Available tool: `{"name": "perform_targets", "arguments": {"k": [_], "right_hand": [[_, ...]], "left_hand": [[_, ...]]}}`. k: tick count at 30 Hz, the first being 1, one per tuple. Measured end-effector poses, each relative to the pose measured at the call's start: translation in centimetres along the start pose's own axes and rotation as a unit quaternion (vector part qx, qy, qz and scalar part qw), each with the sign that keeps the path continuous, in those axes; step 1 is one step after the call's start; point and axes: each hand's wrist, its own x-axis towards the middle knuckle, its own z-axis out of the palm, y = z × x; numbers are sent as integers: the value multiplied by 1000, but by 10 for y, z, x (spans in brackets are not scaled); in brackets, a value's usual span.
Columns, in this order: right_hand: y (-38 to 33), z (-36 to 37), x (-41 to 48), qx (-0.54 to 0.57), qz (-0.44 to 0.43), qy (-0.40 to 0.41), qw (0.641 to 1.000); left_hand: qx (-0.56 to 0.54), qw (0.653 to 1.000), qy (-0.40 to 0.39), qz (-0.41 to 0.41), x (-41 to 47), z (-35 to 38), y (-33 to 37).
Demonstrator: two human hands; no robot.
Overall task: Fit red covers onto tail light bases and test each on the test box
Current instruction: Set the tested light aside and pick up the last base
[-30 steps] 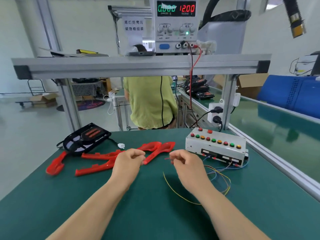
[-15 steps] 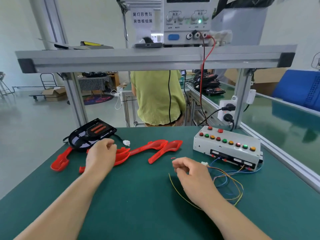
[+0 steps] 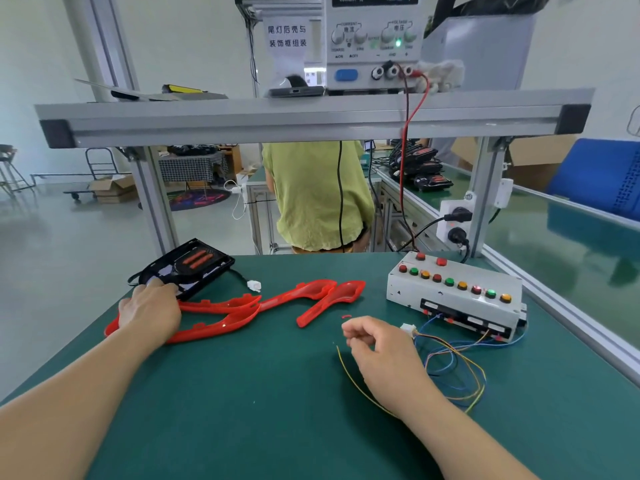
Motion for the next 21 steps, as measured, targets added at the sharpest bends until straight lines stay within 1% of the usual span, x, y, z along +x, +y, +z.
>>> {"name": "perform_targets", "arguments": {"k": [4, 9, 13, 16, 21], "right_hand": [[1, 0, 0, -7, -4, 0, 1000], [1, 0, 1, -13, -8, 0, 1000], [1, 0, 0, -9, -5, -1, 1000], [0, 0, 0, -4, -1, -3, 1000], [-1, -1, -1, -9, -3, -8, 1000]], "left_hand": [[50, 998, -7, 24, 4, -1, -1], [73, 997, -4, 12, 3, -1, -1], [118, 993, 16, 20, -1, -1, -1], [155, 986, 51, 33, -2, -7, 4], [136, 986, 89, 19, -5, -29, 22]]}}
